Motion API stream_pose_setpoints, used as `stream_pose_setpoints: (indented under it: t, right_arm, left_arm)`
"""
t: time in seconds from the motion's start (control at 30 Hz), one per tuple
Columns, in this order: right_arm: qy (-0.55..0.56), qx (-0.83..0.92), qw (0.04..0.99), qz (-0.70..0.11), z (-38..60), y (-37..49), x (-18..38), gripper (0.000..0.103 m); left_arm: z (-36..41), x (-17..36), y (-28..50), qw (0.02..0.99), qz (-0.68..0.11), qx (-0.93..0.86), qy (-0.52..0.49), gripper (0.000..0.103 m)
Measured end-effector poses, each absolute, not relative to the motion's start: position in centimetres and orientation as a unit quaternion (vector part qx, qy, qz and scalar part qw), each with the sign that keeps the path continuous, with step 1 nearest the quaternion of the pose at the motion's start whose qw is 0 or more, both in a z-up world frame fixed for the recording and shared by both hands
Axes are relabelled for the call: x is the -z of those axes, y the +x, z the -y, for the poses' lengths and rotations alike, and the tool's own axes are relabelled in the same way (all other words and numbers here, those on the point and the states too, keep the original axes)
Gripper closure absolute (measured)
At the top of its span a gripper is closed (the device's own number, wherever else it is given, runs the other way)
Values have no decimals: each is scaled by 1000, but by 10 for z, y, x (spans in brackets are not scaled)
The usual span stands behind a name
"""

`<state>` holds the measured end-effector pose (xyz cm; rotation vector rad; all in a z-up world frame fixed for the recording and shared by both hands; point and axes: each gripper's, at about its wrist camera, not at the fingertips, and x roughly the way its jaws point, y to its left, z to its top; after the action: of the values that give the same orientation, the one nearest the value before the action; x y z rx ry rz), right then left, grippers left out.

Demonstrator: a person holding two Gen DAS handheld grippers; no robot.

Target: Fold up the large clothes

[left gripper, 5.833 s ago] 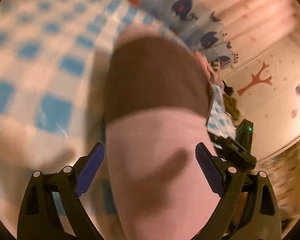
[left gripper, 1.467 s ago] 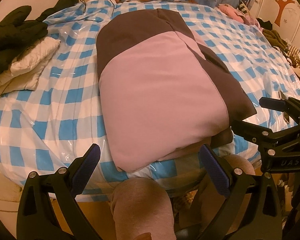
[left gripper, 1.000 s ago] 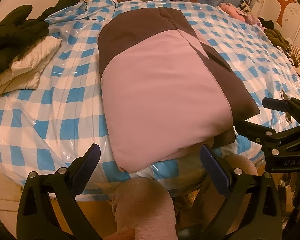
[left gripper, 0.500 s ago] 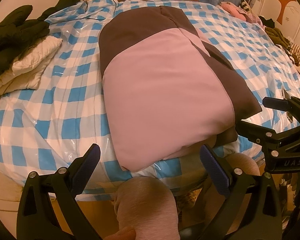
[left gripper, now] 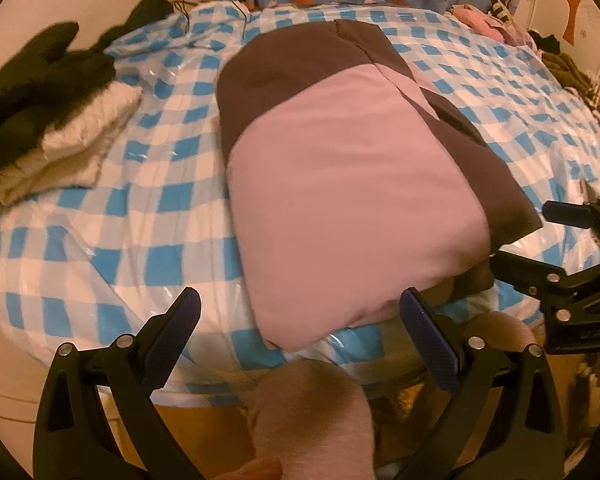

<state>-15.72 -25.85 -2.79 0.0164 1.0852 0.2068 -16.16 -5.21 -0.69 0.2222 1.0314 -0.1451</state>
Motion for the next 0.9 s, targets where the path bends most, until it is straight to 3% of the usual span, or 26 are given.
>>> stream_pose_setpoints:
  t: [0.9]
  right_arm:
    - [11,-100,851,-516,264,-157,33,6]
  left_arm:
    - [42,-1,-158,871,-486,57,48,7]
